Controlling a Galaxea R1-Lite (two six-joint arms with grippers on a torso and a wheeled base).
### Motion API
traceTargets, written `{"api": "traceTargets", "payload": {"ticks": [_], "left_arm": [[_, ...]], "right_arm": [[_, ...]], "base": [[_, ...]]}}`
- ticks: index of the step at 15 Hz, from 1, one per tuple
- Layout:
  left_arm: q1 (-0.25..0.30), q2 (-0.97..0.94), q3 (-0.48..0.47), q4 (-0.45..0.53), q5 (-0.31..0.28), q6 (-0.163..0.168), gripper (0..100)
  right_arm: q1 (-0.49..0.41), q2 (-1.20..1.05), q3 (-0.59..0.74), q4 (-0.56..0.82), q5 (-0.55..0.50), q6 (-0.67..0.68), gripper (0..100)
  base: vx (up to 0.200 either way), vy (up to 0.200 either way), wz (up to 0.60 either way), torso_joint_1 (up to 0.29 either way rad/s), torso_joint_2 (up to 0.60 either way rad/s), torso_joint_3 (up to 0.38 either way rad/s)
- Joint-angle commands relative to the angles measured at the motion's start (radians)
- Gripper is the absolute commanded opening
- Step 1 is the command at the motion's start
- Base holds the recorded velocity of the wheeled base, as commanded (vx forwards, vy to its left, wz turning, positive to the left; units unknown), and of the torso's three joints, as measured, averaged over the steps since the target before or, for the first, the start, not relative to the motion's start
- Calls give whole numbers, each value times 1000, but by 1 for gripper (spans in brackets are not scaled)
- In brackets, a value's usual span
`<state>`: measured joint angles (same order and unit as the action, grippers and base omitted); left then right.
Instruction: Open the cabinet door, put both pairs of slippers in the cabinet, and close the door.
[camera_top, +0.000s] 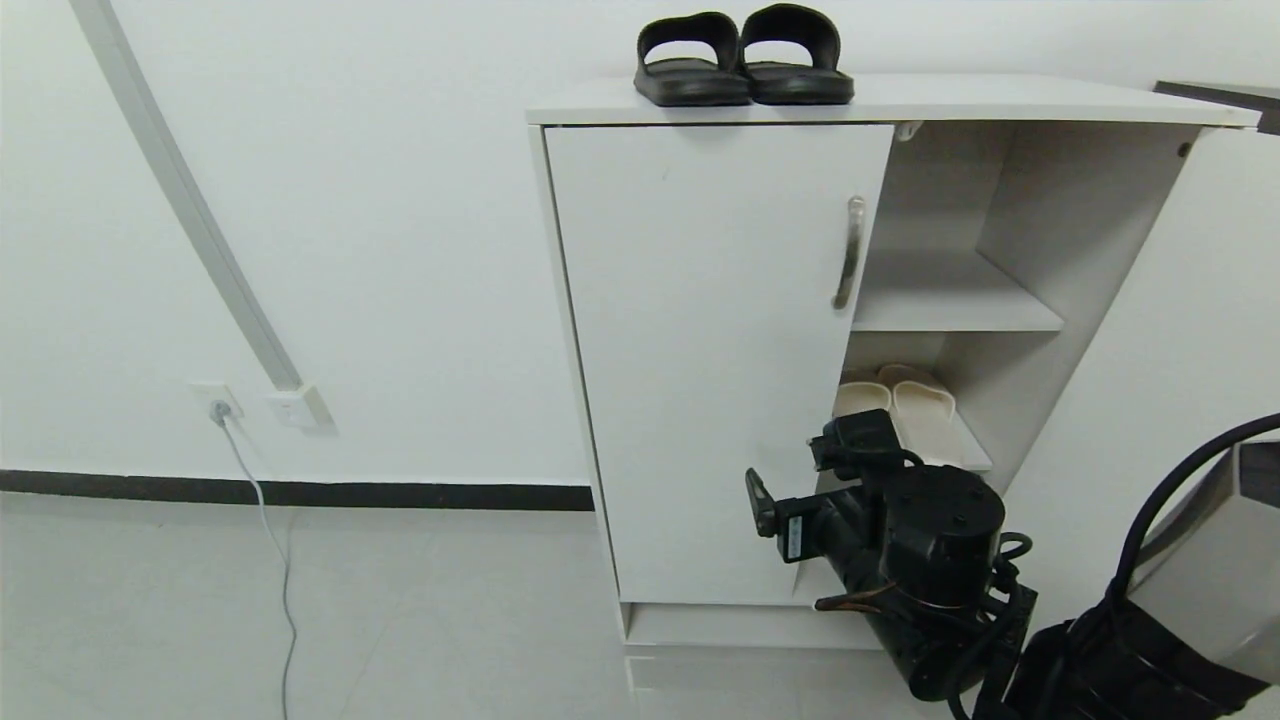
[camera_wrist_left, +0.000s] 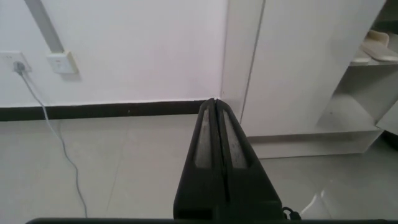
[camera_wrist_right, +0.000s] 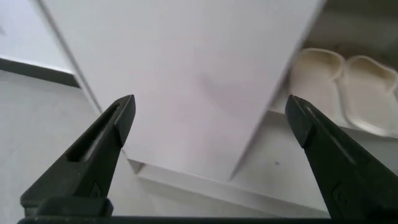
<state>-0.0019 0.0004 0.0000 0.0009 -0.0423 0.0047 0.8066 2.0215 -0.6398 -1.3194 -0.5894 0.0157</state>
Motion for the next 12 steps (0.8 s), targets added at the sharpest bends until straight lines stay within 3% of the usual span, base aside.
{"api": "traceTargets", "payload": {"ticks": [1,12], "left_arm": [[0,1,0,1,13,-5,0],[0,1,0,1,27,-5,0]], "right_arm": [[0,5,6,-14,0,0,100],[-6,42,69,-112,3,-53,100]], "base": [[0,0,0,0,0,0],[0,0,0,0,0,0]]}}
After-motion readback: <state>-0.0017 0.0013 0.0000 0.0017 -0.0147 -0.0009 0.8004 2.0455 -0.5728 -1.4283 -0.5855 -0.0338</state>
